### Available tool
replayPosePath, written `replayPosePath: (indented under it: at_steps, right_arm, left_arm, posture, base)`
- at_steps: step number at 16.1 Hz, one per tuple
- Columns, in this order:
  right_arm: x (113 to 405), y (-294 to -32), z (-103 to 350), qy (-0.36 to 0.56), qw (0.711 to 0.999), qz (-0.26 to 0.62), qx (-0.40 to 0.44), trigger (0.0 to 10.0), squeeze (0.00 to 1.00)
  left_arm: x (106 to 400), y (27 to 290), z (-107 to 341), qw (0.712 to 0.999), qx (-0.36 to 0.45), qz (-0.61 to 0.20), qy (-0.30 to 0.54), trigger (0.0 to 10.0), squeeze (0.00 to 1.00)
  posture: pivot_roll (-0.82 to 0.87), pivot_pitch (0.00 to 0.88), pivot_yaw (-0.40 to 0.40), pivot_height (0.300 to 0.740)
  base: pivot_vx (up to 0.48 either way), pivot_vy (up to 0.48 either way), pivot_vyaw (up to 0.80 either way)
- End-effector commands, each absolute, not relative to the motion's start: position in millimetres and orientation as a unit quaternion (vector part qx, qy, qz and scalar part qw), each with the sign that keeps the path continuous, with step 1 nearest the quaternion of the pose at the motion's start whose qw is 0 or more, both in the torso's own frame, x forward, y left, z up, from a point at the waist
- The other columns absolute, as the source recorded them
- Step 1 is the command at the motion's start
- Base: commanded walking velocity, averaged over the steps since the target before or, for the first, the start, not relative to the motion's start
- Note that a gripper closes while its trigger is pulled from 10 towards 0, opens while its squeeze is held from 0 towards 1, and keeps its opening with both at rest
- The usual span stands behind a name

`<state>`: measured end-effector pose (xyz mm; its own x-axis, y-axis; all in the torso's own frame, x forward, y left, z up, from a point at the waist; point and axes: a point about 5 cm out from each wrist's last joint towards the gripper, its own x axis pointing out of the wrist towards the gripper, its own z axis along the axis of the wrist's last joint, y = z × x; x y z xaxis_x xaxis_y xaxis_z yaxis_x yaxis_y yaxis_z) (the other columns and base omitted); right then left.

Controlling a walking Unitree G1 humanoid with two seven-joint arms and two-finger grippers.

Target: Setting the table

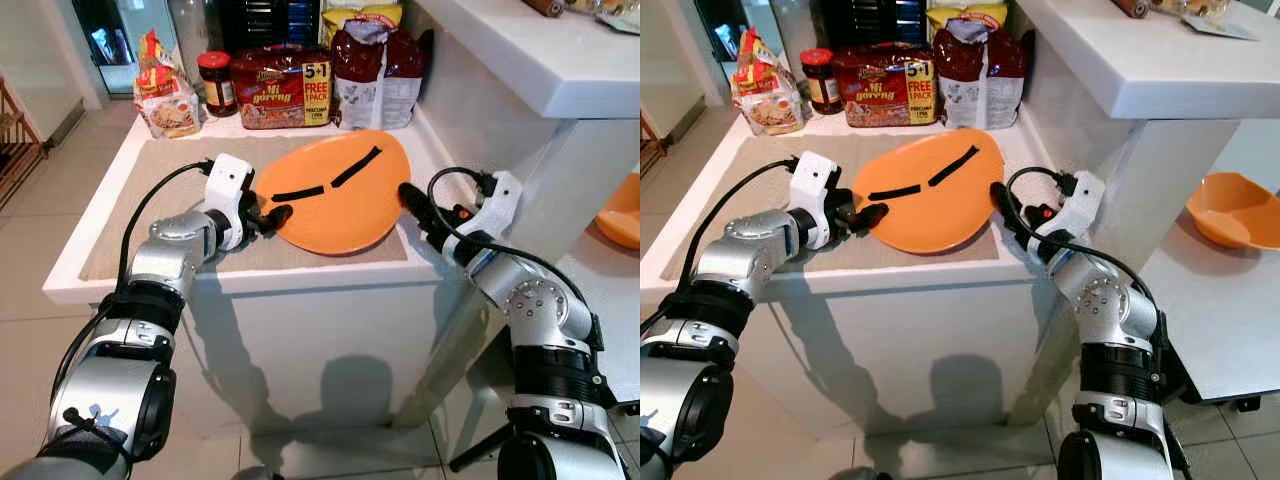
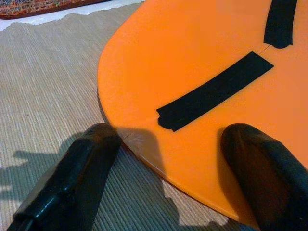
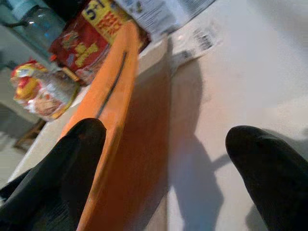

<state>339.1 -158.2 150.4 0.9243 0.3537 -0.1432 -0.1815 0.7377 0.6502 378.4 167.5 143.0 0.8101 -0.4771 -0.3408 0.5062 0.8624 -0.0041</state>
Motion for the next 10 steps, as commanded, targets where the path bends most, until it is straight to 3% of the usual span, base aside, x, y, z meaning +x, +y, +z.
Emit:
replayPosePath:
  at_steps: [1,3,4,5,10]
  right_arm:
    - [341.0,-152.0,160.5,0.12,0.917,0.172,0.339,10.0,0.0]
    - [339.7,-149.9,162.8,0.116,0.913,0.18,0.347,10.0,0.0]
    - [338.9,-149.9,163.7,0.113,0.909,0.18,0.358,3.1,0.0]
    - [338.4,-150.2,164.1,0.111,0.907,0.181,0.364,0.0,0.0]
    - [336.6,-153.8,167.9,0.1,0.902,0.184,0.377,0.0,0.0]
  left_arm:
    - [358.9,171.6,94.8,0.925,0.061,-0.258,0.274,10.0,0.0]
    - [359.0,171.5,95.0,0.924,0.063,-0.258,0.274,10.0,0.0]
    - [359.4,171.6,95.4,0.925,0.064,-0.258,0.273,10.0,0.0]
    - [359.6,171.6,95.6,0.925,0.064,-0.258,0.273,10.0,0.0]
    - [360.8,170.7,96.7,0.925,0.067,-0.258,0.272,10.0,0.0]
  posture:
    - [0.03,0.0,-0.012,0.74]
    - [0.03,0.0,-0.012,0.74]
    - [0.03,0.0,-0.008,0.74]
    - [0.03,0.0,-0.008,0.74]
    - [0.02,0.0,-0.002,0.74]
  base:
    - [0.0,0.0,0.0]
    - [0.0,0.0,0.0]
    - [0.0,0.0,0.0]
    - [0.0,0.0,0.0]
    - [0.0,0.0,0.0]
